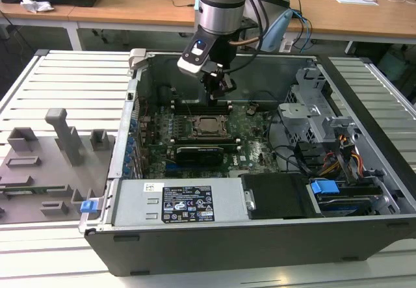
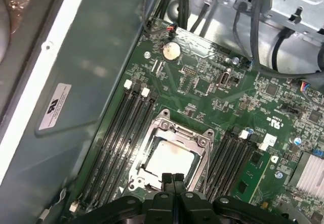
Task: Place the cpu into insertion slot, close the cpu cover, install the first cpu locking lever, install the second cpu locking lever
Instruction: 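Install the first cpu locking lever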
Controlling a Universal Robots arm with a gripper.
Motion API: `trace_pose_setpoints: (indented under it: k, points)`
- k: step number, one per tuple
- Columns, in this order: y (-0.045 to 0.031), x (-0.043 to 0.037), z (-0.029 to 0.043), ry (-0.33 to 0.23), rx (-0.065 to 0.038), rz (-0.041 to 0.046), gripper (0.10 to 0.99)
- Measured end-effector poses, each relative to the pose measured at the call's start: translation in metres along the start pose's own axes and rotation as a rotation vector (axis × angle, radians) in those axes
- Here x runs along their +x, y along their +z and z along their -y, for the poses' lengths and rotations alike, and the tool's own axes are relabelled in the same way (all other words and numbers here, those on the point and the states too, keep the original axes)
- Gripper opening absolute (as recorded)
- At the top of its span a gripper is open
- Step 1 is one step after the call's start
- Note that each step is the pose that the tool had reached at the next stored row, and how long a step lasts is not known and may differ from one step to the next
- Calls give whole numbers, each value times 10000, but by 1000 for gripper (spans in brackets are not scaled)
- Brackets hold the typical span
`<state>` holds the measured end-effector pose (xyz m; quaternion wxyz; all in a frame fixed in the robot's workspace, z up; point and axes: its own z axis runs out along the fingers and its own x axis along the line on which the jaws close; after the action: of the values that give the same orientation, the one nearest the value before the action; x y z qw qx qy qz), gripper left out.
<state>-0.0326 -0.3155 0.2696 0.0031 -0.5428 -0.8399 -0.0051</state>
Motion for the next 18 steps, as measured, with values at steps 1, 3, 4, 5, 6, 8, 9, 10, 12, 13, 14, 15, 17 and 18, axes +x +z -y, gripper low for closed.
trace_pose_setpoints:
  k: [1,3,4,5,6,8,9,10,12,13,14,15,17,18]
  points:
    - [0,0,0,-57,-3,-8,106]
    - [0,0,0,-193,-8,-20,106]
    - [0,0,0,-258,-8,-23,106]
    - [-1,0,0,-379,-7,-26,106]
    - [-1,0,0,-510,-7,-27,106]
    - [-1,0,0,-963,0,-29,106]
    - [-1,0,0,-1115,2,-30,106]
    - [-1,0,0,-1319,5,-31,106]
    - [-1,0,0,-1695,9,-34,106]
    - [-1,0,0,-1889,11,-34,106]
    - [-1,0,0,-2150,14,-37,106]
    - [-1,0,0,-2498,18,-38,106]
    - [-1,0,0,-3136,26,-42,106]
    - [-1,0,0,-3338,28,-43,106]
